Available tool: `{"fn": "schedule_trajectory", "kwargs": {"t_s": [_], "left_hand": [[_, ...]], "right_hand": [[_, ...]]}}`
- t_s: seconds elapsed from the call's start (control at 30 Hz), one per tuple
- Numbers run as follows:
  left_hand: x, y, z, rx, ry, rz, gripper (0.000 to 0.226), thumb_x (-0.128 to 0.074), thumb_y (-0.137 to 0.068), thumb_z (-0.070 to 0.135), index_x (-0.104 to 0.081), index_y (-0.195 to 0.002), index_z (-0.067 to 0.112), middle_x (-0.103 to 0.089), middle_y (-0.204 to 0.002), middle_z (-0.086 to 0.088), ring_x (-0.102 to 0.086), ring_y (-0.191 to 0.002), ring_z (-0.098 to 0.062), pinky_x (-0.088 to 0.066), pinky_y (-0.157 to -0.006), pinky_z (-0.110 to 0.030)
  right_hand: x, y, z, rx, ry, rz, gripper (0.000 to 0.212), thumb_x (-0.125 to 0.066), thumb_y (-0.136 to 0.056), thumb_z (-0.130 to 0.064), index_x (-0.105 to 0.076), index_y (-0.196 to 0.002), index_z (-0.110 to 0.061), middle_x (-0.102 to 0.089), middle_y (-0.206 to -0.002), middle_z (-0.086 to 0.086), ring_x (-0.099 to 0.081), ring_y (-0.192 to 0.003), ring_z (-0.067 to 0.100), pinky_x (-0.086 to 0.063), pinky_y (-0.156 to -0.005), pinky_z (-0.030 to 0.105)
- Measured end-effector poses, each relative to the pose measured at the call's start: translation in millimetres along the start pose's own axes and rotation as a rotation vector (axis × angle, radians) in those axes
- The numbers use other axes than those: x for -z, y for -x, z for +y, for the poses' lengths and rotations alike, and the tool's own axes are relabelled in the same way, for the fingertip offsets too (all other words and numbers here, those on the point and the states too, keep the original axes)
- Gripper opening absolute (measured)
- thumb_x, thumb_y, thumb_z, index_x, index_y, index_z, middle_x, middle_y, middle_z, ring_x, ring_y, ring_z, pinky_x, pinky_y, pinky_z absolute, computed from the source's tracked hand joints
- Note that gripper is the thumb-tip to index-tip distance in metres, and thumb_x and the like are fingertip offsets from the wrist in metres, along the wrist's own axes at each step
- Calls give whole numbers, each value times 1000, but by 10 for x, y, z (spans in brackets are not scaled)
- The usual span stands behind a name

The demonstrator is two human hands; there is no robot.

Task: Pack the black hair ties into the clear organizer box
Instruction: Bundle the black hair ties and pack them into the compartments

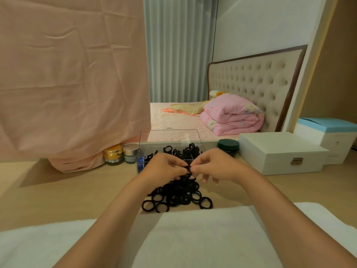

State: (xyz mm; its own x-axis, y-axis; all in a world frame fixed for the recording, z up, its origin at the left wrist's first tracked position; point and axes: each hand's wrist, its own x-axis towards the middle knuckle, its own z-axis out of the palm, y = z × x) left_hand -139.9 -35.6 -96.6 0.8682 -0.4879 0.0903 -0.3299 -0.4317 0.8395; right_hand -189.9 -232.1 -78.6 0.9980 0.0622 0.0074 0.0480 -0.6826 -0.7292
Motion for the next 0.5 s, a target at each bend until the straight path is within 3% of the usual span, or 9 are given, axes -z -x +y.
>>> {"fn": "schedule_trajectory", "kwargs": {"t_s": [0.13,0.27,0.37,0.43,0.5], "left_hand": [[130,1,-33,26,-1,4,15,-70,-92,13,-78,-99,25,-77,-88,5,-72,-77,-7,-61,-80,-26],[167,0,-51,31,-57,-11,15,-68,-94,16,-77,-97,28,-75,-89,9,-72,-79,-6,-55,-69,-17],[152,2,-63,23,-88,-10,15,-69,-93,18,-77,-101,27,-75,-89,10,-71,-79,-5,-54,-68,-17],[128,6,-49,28,-74,-12,16,-70,-92,16,-77,-106,23,-76,-91,7,-71,-78,-7,-57,-69,-18],[101,5,-37,30,-63,-19,19,-71,-92,15,-75,-109,21,-76,-93,3,-72,-78,-7,-60,-73,-19]], "right_hand": [[39,35,26,-142,362,-260,12,-82,-78,-31,-79,-88,-25,-78,-96,-9,-73,-92,17,-61,-80,32],[-88,19,64,-216,516,-335,18,-85,-78,-33,-80,-93,-25,-76,-99,-10,-68,-97,12,-57,-94,38],[-38,35,35,-187,522,-336,2,-78,-86,-25,-78,-88,-26,-75,-93,-8,-68,-87,9,-59,-82,30],[35,60,-11,-159,466,-311,6,-73,-89,-20,-75,-86,-25,-73,-83,-9,-69,-73,5,-56,-64,23],[75,65,-43,-137,433,-275,8,-71,-90,-17,-77,-91,-22,-73,-82,-10,-70,-69,4,-53,-58,20]]}}
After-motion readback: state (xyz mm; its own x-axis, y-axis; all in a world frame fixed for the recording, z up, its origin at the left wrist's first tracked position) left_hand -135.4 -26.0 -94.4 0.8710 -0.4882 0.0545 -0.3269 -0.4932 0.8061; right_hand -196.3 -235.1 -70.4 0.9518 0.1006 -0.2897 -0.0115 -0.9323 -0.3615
